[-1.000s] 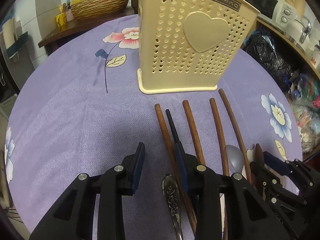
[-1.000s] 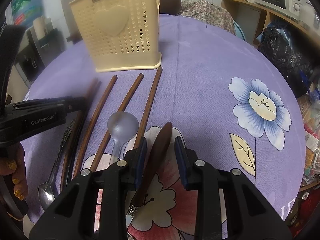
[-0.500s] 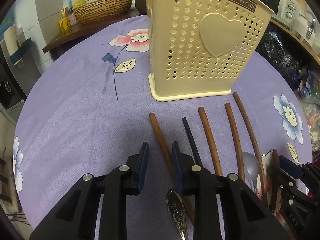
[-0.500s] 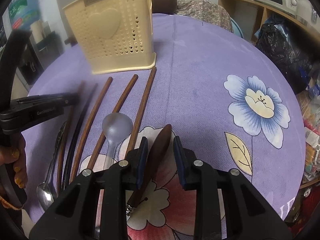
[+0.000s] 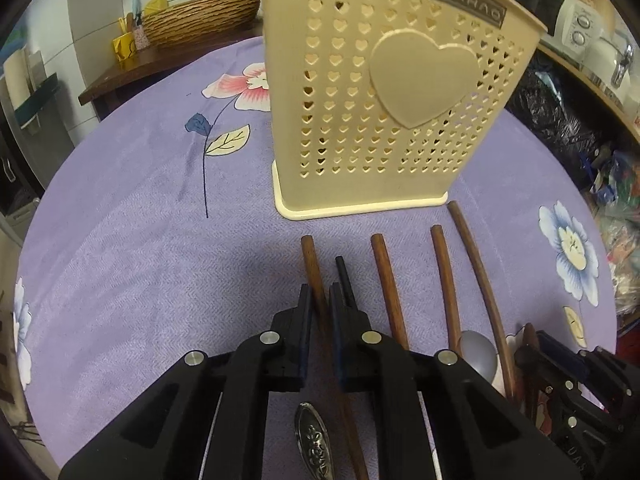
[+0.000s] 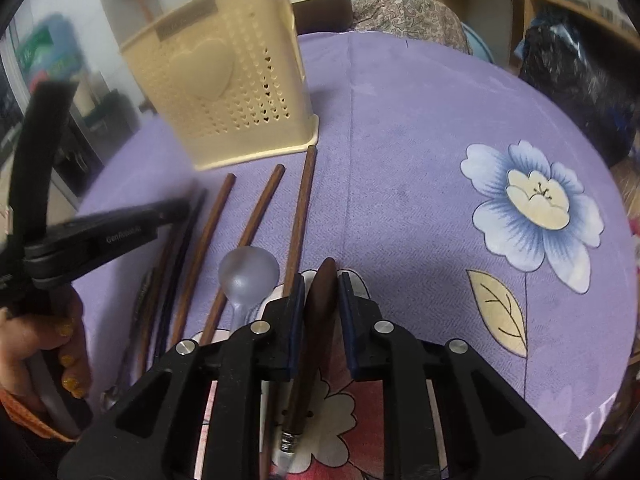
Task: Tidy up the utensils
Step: 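Lift the chopstick and spoon and carry both over the cream holder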
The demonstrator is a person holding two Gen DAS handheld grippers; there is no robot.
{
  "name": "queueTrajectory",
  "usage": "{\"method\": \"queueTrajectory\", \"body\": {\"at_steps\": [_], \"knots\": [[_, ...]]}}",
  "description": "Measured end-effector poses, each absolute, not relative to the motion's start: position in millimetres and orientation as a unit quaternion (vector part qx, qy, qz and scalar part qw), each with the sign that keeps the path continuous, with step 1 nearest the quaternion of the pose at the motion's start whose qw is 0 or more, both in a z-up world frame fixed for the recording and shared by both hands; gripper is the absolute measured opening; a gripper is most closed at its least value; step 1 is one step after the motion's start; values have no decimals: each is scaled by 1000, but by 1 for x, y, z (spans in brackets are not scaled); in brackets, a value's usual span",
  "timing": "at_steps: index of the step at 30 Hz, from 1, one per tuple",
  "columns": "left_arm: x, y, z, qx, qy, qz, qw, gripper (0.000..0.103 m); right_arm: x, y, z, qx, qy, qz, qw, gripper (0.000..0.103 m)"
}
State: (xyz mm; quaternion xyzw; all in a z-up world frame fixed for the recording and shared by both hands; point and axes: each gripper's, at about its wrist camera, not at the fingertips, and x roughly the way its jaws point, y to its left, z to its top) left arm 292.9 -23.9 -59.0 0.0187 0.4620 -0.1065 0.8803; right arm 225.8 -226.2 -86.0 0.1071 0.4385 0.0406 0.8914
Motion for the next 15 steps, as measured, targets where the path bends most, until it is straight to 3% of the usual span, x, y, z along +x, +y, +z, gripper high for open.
{"method": "queueTrajectory", "body": {"at_steps": [10, 15], "knots": [[242, -4, 2, -40, 380, -157, 910, 9, 175, -261, -34, 188, 368, 126, 902, 16], [202, 4, 38, -52, 326, -187, 925, 9, 137, -270, -1, 172, 324, 153, 918, 16]]}}
